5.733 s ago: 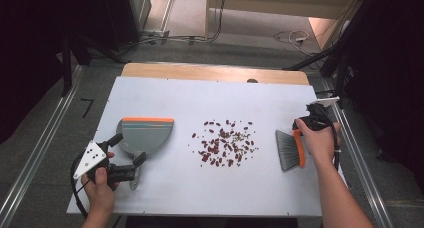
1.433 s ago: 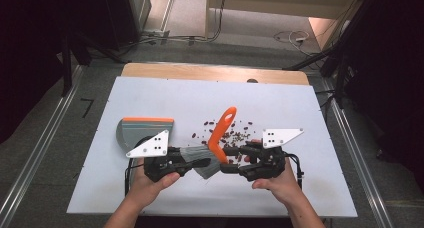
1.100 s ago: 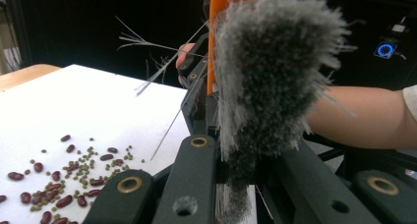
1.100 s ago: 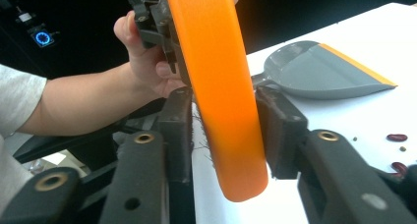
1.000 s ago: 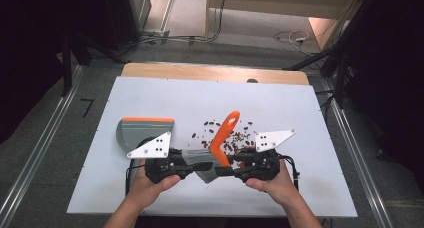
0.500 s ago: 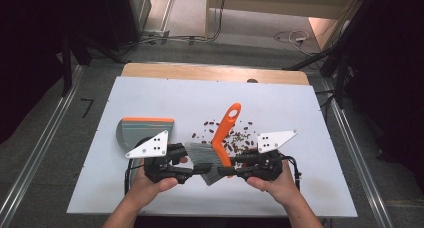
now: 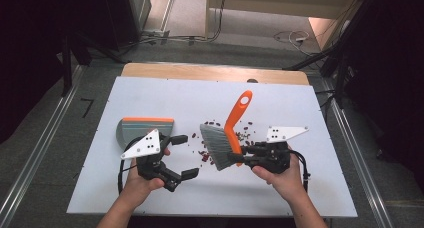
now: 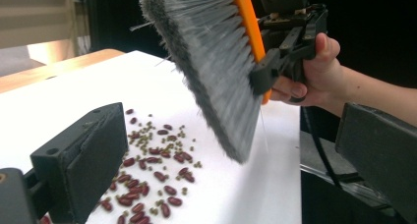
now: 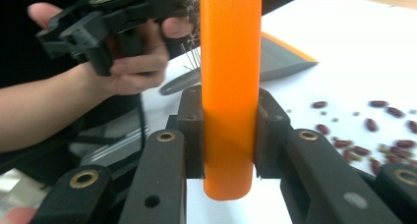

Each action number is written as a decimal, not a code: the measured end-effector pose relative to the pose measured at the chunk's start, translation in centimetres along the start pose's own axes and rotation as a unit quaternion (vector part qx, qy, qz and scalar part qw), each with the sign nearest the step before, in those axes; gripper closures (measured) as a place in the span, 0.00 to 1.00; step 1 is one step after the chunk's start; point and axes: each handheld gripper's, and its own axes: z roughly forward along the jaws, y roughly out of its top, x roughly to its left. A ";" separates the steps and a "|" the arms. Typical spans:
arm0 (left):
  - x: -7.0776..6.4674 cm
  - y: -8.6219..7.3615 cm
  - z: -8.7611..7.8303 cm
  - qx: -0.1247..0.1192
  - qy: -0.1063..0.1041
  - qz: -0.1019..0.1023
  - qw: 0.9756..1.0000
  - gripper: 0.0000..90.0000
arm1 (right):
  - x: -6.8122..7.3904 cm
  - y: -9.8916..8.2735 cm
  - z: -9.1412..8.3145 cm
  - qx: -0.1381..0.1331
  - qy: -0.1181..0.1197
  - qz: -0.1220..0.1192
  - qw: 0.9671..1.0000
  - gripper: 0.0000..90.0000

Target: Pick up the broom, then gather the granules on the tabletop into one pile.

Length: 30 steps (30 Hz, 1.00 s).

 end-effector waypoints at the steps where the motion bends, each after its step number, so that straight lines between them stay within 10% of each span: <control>1: 0.1 -0.1 -0.1 0.000 0.002 -0.001 1.000 0.00 | 0.0 0.0 0.0 0.000 0.000 0.000 1.000 0.76; 15: 1.0 -1.4 -1.9 0.014 0.052 0.005 0.999 0.00 | -1.8 -0.1 -1.3 0.001 -0.110 0.035 0.993 0.76; 30: 1.5 -2.5 -3.7 0.016 0.085 -0.002 0.996 0.00 | -3.8 0.2 -2.9 0.034 -0.234 0.055 0.970 0.76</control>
